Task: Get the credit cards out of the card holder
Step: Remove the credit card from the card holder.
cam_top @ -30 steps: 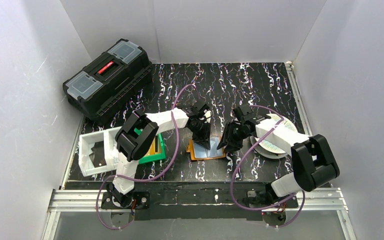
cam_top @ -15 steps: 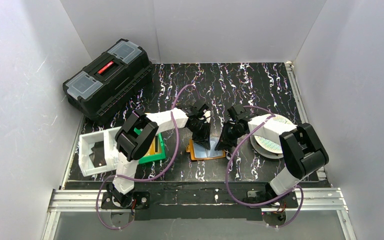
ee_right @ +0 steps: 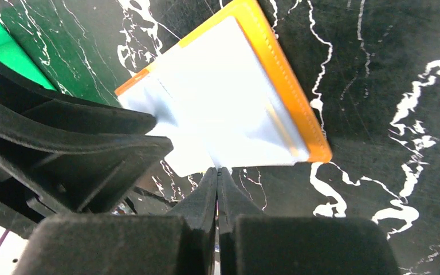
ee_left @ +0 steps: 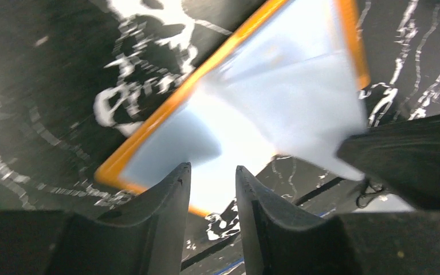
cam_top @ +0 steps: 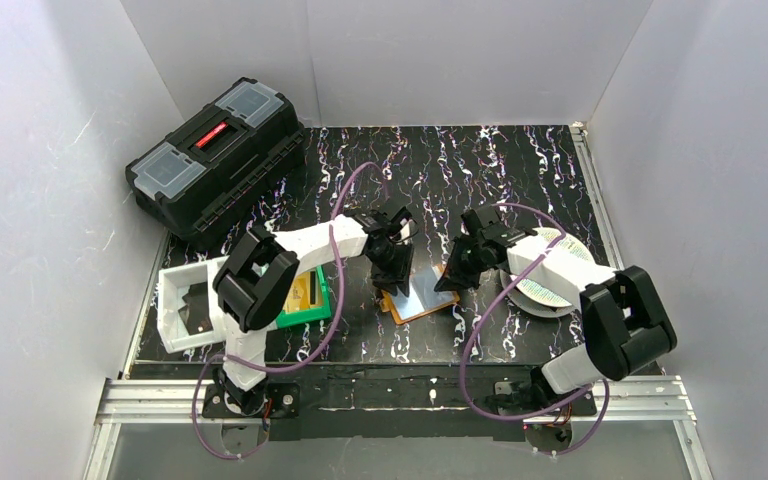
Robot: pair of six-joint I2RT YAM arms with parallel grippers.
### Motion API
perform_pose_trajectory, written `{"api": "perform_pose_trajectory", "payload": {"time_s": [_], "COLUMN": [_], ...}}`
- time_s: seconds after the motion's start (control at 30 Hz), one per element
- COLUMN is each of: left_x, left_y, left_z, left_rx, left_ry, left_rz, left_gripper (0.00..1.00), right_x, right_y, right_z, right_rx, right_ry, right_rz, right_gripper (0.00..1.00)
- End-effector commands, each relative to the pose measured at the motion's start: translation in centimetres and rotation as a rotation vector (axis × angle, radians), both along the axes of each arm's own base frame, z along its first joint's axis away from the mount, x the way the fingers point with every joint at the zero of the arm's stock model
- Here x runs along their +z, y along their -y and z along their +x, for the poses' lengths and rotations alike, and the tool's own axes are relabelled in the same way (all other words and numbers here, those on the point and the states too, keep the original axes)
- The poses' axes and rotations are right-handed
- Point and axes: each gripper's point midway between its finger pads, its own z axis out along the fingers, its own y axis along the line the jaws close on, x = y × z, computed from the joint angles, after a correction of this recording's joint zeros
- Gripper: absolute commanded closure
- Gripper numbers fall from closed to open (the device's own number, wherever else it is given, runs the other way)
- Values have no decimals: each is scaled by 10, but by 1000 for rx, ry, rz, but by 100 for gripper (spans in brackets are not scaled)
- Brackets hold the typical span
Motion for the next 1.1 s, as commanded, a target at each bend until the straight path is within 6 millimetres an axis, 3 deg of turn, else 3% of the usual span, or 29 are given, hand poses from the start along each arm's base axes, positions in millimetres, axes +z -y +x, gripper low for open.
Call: {"api": "perform_pose_trajectory", "payload": {"time_s": [0.0,0.17,0.43,0.77,0.97,1.07], "left_x": [13,8,5,13,39,66], "left_y": [-40,-50,-52,-64,-84,-86], "left_z": [-2,-5,-3,2,6,1], "left_rx": [70,93,109,140,184,195], "left_ry": [57,55,50,59,124,148], "left_rz": [114,133,139,168,215,173], "left_gripper": [68,75,86,91,92,92], "right_x": [8,12,14,21,17,0], "right_y": [13,4,-32,-65,-77,-92], "right_z": [1,-1,-12,-13,-12,-12], "right_rx": [-20,35,159,243,267,271], "right_ry": [51,60,74,103,102,47], "right_rz": [-58,-27,4,31,37,64], "right_gripper": [99,99,99,59,47,34]}}
